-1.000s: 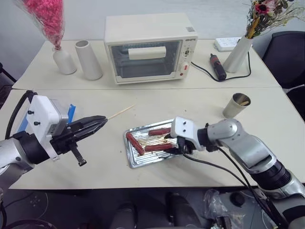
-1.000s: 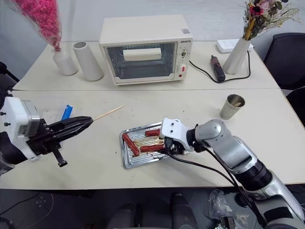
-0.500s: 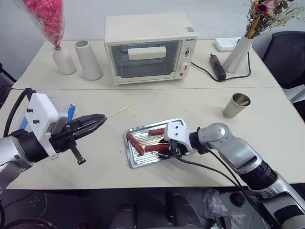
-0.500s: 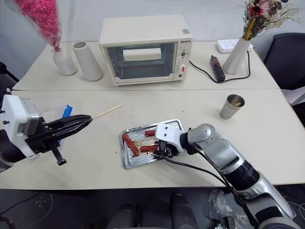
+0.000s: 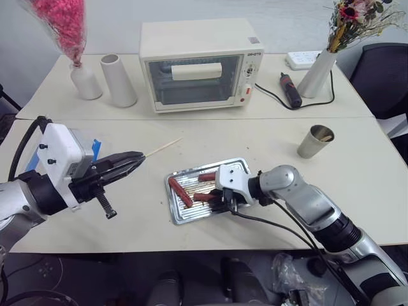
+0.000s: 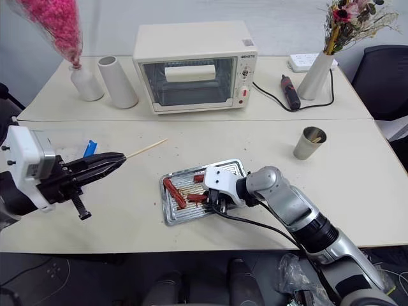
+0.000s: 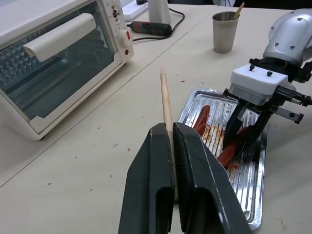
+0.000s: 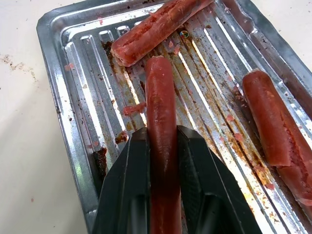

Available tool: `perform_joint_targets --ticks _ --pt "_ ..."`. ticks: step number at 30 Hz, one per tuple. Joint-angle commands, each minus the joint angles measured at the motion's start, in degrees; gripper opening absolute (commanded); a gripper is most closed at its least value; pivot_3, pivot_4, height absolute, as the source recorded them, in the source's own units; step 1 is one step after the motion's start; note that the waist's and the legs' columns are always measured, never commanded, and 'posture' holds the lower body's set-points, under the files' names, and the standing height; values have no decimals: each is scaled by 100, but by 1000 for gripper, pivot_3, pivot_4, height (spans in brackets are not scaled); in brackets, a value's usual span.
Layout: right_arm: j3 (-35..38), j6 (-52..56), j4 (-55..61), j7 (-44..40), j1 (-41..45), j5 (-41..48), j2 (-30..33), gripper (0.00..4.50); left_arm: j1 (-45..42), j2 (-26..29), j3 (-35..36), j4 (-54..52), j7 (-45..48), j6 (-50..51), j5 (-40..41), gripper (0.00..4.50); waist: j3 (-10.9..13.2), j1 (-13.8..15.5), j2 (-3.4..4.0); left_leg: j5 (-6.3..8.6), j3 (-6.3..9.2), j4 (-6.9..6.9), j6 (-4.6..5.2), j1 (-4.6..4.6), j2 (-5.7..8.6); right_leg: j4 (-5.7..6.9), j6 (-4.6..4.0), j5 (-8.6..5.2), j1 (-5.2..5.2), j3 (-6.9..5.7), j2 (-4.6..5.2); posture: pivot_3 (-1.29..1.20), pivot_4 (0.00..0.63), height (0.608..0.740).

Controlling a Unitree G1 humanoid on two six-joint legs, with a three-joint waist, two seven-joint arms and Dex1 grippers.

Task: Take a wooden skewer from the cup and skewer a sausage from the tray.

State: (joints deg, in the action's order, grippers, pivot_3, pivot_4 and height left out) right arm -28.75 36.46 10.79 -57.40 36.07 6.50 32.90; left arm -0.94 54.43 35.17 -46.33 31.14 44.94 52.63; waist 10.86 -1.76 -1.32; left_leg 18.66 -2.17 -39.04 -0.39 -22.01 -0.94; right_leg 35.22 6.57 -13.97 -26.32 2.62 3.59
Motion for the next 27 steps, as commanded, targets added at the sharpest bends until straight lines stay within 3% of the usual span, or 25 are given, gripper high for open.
perform_joint_targets --ticks 1,14,23,27 --pt "86 54 19 -27 34 -12 -23 736 -56 53 54 -22 18 -148 -50 0 0 0 0 0 0 0 0 0 0 0 0 0 0 0 0 0 150 740" --pt "335 176 173 -196 121 187 108 736 -55 16 -76 45 108 -245 -146 0 0 3 0 0 0 0 0 0 0 1 0 0 0 0 0 0 150 740" --pt "1277 -260 205 -2247 783 1458 1118 736 22 575 -4 386 1288 133 733 0 0 2 0 1 1 -1 1 -1 -1 -1 -2 -1 -1 -3 -2 0 150 740" --pt "1377 -696 -160 -2965 971 1594 1392 736 -228 925 -94 508 1658 286 1208 0 1 1 -1 1 -2 -2 1 0 -1 -4 -2 -2 6 -7 -3 0 150 740"
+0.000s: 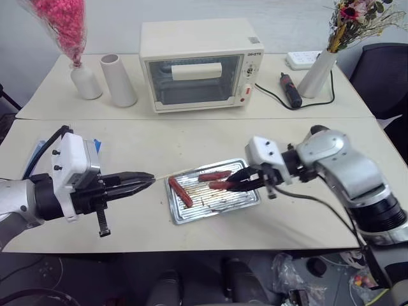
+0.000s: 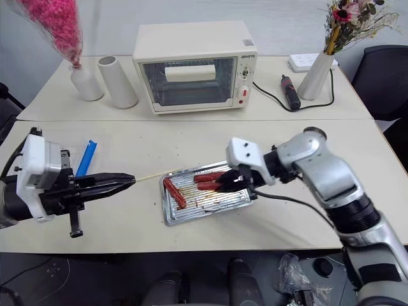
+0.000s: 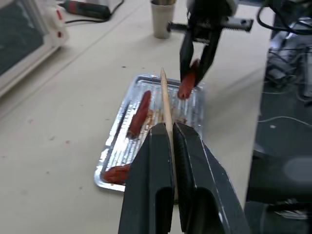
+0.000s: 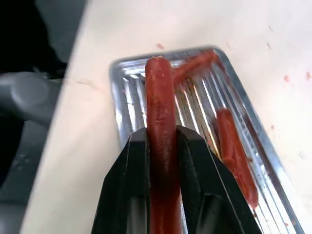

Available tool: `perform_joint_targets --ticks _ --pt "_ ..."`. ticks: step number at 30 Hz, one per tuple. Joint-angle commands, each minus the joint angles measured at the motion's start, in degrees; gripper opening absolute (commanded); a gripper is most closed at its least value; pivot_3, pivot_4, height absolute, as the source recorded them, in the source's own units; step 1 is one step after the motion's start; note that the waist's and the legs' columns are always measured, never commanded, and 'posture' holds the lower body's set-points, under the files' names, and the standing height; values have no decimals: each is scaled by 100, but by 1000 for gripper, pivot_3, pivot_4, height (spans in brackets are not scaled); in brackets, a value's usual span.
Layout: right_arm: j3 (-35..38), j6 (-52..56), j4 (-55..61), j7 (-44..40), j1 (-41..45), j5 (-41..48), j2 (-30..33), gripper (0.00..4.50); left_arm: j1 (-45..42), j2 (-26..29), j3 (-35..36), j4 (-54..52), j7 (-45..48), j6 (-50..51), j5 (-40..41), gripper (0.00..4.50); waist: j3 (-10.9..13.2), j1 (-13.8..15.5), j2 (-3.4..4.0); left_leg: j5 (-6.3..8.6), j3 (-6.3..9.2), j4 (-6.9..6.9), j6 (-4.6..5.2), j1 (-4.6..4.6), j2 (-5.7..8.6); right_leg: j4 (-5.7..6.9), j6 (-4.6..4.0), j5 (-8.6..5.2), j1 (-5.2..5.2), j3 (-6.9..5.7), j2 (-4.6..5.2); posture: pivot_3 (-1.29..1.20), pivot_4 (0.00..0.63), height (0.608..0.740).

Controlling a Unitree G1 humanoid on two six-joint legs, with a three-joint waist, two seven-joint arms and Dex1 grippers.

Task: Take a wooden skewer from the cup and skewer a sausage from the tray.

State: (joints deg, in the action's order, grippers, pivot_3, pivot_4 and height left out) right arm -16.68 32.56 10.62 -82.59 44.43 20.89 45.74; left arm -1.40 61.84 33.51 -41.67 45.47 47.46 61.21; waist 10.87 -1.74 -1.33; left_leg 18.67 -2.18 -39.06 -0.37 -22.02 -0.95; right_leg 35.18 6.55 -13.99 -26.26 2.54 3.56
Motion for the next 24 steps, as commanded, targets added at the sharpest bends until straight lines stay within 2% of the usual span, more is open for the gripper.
perform_joint_targets --ticks 1,11,24 --pt "176 -394 -244 -545 191 144 125 736 -266 254 11 73 283 29 358 0 0 -3 0 0 0 0 0 2 0 -1 0 0 3 0 1 0 150 740" --pt "208 -533 -584 -498 375 67 47 736 -481 535 -185 174 705 14 188 0 1 -2 2 0 -3 0 0 6 1 2 -2 -1 3 2 1 0 150 740" --pt "310 -178 -233 -446 419 376 40 736 -493 393 -537 260 852 -303 -417 0 1 1 2 0 -4 0 0 5 0 3 -2 -1 3 2 0 0 150 740"
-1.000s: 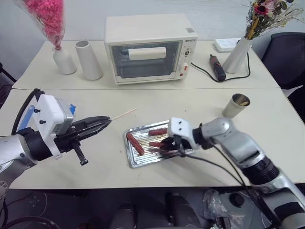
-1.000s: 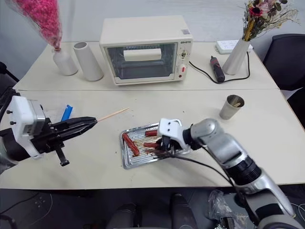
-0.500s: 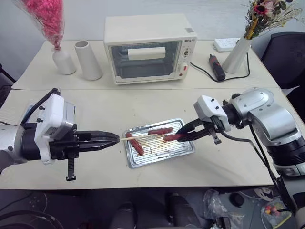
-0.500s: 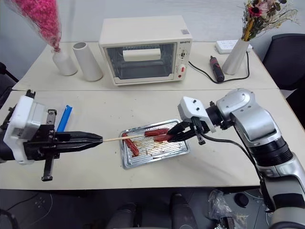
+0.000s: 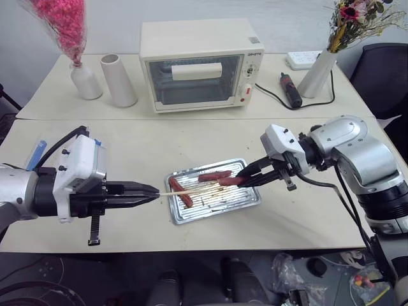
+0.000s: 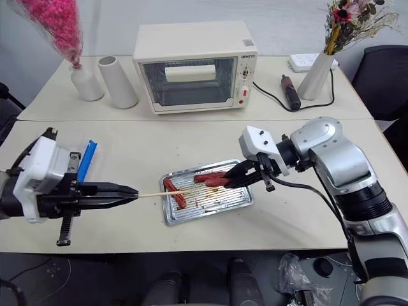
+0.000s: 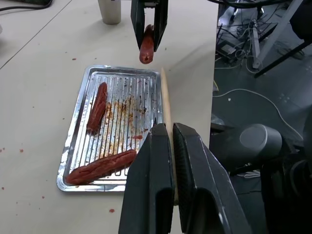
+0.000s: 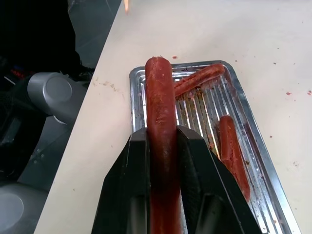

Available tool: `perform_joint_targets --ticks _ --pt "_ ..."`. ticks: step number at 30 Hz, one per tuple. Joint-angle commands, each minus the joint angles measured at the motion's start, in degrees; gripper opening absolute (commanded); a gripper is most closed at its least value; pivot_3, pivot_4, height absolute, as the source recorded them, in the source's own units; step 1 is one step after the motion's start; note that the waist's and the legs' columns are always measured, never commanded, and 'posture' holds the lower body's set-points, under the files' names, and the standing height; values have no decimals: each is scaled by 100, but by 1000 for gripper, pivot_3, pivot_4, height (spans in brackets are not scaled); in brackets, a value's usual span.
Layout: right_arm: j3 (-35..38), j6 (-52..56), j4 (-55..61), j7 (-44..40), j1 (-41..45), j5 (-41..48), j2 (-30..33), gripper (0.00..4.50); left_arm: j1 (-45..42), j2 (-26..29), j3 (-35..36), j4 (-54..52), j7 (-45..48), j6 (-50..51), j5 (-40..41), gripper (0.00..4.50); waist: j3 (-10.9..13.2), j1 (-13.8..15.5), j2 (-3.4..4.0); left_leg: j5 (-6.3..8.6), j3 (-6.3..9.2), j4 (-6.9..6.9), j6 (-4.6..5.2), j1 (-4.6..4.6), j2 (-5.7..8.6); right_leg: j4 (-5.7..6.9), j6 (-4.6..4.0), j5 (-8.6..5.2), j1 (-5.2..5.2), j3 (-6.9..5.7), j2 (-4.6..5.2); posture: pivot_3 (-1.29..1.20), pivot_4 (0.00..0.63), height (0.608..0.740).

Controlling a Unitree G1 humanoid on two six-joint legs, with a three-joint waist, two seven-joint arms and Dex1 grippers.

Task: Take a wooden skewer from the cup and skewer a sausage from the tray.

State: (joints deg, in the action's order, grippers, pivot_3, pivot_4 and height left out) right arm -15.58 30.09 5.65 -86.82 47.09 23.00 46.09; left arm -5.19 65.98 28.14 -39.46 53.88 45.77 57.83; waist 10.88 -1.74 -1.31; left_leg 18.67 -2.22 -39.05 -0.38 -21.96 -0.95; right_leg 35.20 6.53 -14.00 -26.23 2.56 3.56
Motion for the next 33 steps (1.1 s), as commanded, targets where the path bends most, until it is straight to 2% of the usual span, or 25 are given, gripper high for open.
perform_joint_targets --ticks 1,16,33 --pt "211 105 306 -4 150 194 0 736 -168 -29 -60 48 -2 -161 -98 0 0 1 0 0 0 0 0 0 0 0 0 0 0 0 0 0 150 740" --pt "251 399 672 245 111 446 -60 736 -613 -141 -567 152 2 -346 -331 0 0 1 0 0 1 0 0 0 0 4 0 0 0 1 0 0 150 740" --pt "128 84 348 219 53 158 -71 736 -546 -77 -395 180 197 -356 -473 0 0 0 0 0 -1 -1 0 0 1 5 0 0 -1 1 0 0 150 740"
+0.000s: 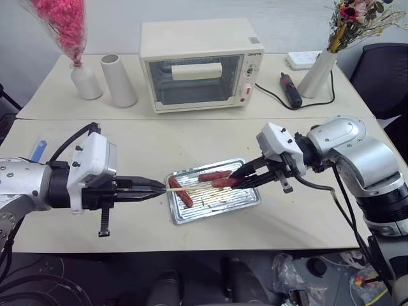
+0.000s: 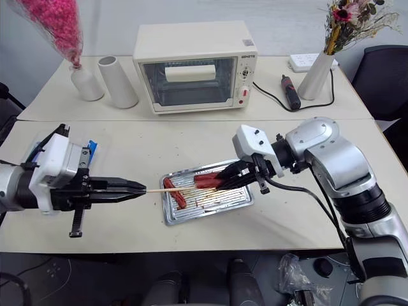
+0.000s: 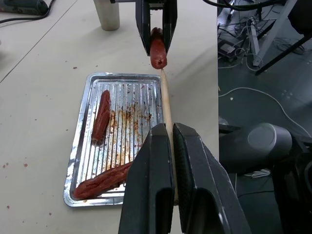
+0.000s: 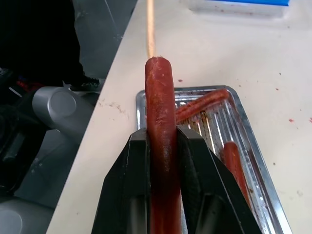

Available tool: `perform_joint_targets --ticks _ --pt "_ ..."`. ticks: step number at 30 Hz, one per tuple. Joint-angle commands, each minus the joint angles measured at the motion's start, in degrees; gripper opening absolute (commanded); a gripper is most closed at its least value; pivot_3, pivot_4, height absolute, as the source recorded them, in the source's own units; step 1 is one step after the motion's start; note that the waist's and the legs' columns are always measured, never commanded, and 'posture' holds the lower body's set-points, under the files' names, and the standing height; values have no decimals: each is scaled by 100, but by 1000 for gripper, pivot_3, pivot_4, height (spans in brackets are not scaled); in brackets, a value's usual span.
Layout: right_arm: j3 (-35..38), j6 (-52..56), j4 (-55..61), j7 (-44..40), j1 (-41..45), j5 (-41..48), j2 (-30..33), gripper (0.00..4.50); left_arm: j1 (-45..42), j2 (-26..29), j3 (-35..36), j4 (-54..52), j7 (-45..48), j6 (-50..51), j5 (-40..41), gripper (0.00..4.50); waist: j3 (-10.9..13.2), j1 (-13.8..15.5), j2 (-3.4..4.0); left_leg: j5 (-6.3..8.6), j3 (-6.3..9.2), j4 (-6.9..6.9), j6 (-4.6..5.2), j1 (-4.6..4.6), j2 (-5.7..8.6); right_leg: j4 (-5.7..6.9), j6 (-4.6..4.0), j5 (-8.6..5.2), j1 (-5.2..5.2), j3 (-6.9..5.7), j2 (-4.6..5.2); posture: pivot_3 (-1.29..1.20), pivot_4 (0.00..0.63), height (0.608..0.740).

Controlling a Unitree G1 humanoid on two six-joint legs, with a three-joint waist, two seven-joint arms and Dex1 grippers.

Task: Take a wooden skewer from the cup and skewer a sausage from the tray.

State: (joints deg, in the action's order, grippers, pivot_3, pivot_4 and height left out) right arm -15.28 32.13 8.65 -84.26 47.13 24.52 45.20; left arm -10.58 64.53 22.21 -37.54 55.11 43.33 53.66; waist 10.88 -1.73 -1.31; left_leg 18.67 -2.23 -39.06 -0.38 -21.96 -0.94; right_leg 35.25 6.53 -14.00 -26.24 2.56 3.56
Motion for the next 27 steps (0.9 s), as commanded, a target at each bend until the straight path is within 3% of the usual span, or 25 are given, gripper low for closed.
perform_joint_targets --ticks 1,27 --pt "105 -125 47 -44 38 -2 22 736 -13 74 199 -6 88 -114 -72 0 0 -2 0 0 0 0 0 0 0 0 0 0 0 0 0 0 150 740" --pt "113 -1 194 27 -34 50 -41 736 -350 28 3 101 168 -152 -208 0 0 0 0 0 1 -1 0 0 0 21 0 0 -1 0 0 0 150 740"
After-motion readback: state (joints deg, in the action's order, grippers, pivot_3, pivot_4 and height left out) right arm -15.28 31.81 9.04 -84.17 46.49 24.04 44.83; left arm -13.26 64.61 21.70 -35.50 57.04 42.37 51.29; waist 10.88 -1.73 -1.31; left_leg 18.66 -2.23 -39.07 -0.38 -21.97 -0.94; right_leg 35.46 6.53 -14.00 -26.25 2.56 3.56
